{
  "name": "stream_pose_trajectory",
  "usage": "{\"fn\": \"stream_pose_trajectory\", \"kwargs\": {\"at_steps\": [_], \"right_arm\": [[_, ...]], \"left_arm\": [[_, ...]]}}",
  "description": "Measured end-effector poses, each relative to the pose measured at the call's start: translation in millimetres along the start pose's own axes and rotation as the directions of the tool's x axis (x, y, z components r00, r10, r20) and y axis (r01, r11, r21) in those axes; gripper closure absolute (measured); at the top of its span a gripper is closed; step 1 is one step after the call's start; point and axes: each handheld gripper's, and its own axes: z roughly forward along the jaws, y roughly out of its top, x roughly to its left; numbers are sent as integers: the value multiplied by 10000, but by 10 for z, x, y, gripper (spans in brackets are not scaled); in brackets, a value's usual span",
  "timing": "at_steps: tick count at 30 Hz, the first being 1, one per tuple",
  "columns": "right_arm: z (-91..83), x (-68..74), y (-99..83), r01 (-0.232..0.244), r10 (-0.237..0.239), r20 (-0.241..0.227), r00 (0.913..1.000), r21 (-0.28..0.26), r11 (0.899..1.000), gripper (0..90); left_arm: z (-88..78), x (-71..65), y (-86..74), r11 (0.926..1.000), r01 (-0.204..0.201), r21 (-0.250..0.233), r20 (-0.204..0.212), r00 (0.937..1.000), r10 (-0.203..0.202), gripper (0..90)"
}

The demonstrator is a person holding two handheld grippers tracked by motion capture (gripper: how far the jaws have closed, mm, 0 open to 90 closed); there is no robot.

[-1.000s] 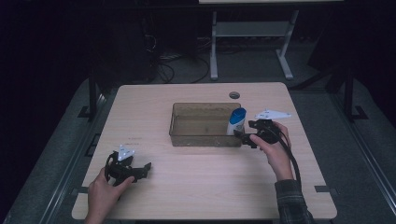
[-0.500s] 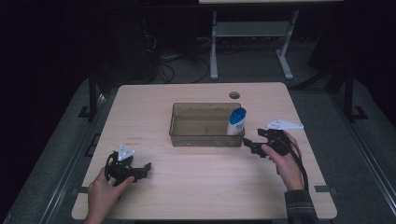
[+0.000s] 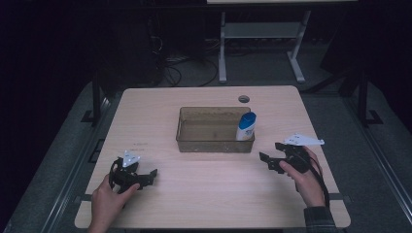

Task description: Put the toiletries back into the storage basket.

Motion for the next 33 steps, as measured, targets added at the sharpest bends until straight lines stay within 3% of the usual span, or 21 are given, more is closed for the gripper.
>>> {"fn": "stream_pose_trajectory", "kwargs": {"at_steps": [18,33], "right_arm": [[-165,-46,-400,-151,129,304,9995,740,9971,240],[-260,-95,-715,-120,-49,946,9955,1773,9841,234]], "left_arm": [[-2,3,1,10000,-46,33,2,10000,46,132],[-2,3,1,10000,-49,33,0,10000,49,132]]}}
